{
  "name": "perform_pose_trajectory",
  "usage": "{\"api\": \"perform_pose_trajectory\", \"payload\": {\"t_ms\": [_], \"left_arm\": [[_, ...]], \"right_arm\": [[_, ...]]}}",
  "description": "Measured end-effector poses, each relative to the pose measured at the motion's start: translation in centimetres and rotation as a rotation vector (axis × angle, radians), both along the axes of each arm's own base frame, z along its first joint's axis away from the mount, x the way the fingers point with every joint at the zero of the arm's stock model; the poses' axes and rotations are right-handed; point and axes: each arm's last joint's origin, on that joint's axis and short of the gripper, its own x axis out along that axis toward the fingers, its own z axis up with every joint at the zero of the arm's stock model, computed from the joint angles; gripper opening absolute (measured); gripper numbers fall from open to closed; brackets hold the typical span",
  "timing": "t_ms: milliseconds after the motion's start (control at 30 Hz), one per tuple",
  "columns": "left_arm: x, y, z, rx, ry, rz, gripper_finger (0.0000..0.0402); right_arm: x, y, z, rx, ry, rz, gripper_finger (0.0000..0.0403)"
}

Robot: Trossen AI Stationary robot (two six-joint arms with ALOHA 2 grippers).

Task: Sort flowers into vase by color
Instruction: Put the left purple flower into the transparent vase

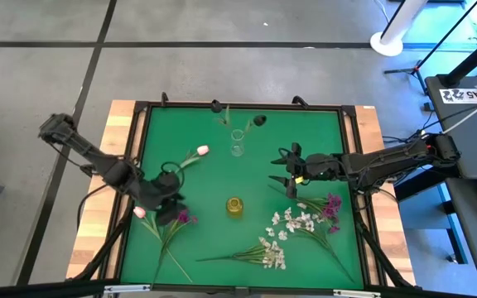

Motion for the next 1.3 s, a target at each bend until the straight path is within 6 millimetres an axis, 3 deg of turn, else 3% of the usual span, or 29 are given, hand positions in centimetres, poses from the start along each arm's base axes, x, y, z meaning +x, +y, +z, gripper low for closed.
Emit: {"api": "perform_pose_trajectory", "payload": {"t_ms": [233, 367, 767, 967, 1300], "left_arm": [[-3.7, -1.4, -1.6, -0.151, 0.348, 0.151, 0.0169], [-4.3, -2.7, -2.0, -0.234, 0.417, 0.202, 0.0169], [-1.4, -6.9, -6.5, -0.187, 0.457, 0.249, 0.0169], [-1.0, -7.5, -7.8, -0.173, 0.523, 0.252, 0.0169], [0.0, -7.3, -7.8, -0.211, 0.494, 0.267, 0.0169]], "right_arm": [[-0.2, 0.0, -0.3, 0.018, 0.034, -0.010, 0.0238], [-0.2, 0.0, -0.3, 0.018, 0.034, -0.011, 0.0238], [-0.2, 0.0, -0.3, 0.018, 0.032, -0.012, 0.0238], [-0.1, 0.0, -0.3, 0.018, 0.030, -0.013, 0.0238], [-0.2, 0.0, -0.3, 0.018, 0.031, -0.013, 0.0238]]}}
